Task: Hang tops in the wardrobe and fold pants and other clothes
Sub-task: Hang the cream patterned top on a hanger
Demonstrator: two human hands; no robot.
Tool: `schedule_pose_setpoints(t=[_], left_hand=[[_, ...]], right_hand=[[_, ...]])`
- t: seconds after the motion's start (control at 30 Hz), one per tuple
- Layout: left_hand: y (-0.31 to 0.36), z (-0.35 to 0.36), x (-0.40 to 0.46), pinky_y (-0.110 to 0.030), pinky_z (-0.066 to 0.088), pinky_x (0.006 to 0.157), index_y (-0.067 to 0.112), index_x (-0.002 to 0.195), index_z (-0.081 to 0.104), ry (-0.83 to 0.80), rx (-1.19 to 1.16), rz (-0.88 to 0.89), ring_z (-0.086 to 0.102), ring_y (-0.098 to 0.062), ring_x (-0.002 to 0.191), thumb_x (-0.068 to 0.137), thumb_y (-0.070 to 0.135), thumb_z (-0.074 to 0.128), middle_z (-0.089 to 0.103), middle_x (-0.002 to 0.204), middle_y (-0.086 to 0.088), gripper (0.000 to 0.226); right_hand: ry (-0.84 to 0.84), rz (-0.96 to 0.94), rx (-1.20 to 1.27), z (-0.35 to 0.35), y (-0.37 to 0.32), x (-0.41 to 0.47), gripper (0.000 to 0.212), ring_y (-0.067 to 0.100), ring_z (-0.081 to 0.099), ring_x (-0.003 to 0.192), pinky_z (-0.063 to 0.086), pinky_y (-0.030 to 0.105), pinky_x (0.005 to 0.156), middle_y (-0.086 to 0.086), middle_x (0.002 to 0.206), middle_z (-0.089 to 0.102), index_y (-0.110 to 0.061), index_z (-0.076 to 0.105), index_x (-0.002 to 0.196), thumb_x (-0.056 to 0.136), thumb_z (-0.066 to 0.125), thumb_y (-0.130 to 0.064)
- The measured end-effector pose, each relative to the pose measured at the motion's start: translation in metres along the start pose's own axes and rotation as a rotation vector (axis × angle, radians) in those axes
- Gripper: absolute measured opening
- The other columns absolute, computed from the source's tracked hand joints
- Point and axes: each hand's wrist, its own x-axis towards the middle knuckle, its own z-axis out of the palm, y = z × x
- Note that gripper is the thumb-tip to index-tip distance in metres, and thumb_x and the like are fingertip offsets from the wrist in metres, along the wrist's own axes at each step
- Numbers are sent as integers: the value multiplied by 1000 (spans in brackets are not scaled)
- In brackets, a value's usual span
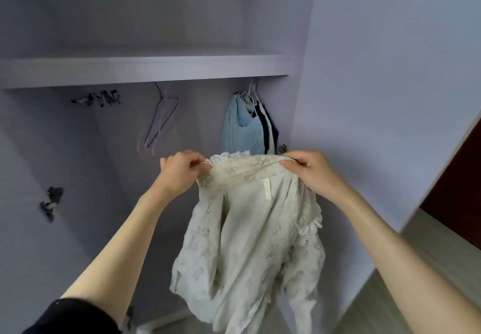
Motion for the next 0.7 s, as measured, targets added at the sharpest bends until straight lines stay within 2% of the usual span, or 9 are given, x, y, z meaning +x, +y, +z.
schedule_pose_setpoints(t=[0.07, 0.17, 0.23, 0.3, 0.37, 0.43, 0.53, 0.6, 0.7], left_hand=[[-17, -4, 3, -32, 23, 87, 33, 76, 65, 40, 76, -73, 50, -13, 90, 88, 27, 62, 57, 91, 11, 13], [-38, 6, 6, -34, 33, 90, 23, 96, 70, 155, 112, -171, 50, -14, 82, 89, 23, 60, 60, 96, 3, 12], [-44, 18, 1, -30, 44, 86, 17, 104, 63, 191, -54, -180, 55, -14, 80, 87, 16, 62, 64, 93, 4, 17], [-45, 29, -3, -27, 49, 78, 19, 100, 58, 127, -280, -123, 60, -13, 81, 87, 11, 60, 63, 88, 11, 15], [-47, 40, 0, -26, 52, 70, 21, 97, 56, 109, -402, -46, 62, -10, 82, 89, 11, 56, 64, 89, 14, 12], [-55, 47, 12, -29, 53, 67, 19, 97, 52, 296, -412, -70, 62, -9, 76, 94, 18, 49, 63, 87, 15, 4], [-76, 42, 36, -32, 48, 62, 20, 93, 45, 629, -377, -139, 55, -11, 60, 96, 14, 45, 56, 71, 18, 6], [-88, 42, 50, -24, 44, 65, 21, 90, 49, 574, -326, -38, 55, -6, 64, 94, 18, 50, 57, 71, 19, 5], [-103, 56, 63, -27, 35, 80, 22, 86, 61, 414, -125, 118, 57, 1, 72, 91, 35, 55, 62, 81, 16, 15]], right_hand=[[-87, -66, 11, 16, 1, 24, 27, 42, 58, 86, 46, 36, 75, 29, 94, 62, 3, 66, 93, 94, 55, -21], [-186, -143, 9, 41, -4, 58, 31, 37, 55, 72, 42, 32, 70, 29, 86, 61, 7, 64, 90, 94, 54, -23], [-219, -160, -7, 57, -9, 79, 34, 21, 42, 59, 32, 27, 61, 27, 73, 55, 11, 61, 85, 93, 55, -21], [-245, -153, -11, 70, -12, 96, 35, 22, 38, 56, 29, 27, 60, 28, 69, 51, 13, 58, 80, 92, 55, -19], [-257, -138, -18, 85, -11, 116, 37, 16, 35, 50, 28, 25, 56, 13, 55, 42, 5, 53, 63, 91, 57, -19], [-243, -125, -31, 100, -8, 137, 45, 5, 27, 43, 22, 15, 46, -7, 45, 29, -11, 37, 51, 89, 59, -19], [-219, -112, -55, 120, -4, 167, 47, 6, 25, 39, 27, 12, 41, -9, 43, 25, -13, 35, 49, 87, 62, -19], [-210, -116, -61, 130, 0, 185, 50, 6, 24, 38, 27, 12, 42, -8, 43, 23, -15, 31, 47, 86, 62, -18], [-205, -103, -68, 143, 7, 207, 52, 6, 23, 39, 27, 14, 43, -9, 42, 22, -17, 29, 45, 83, 63, -16]])
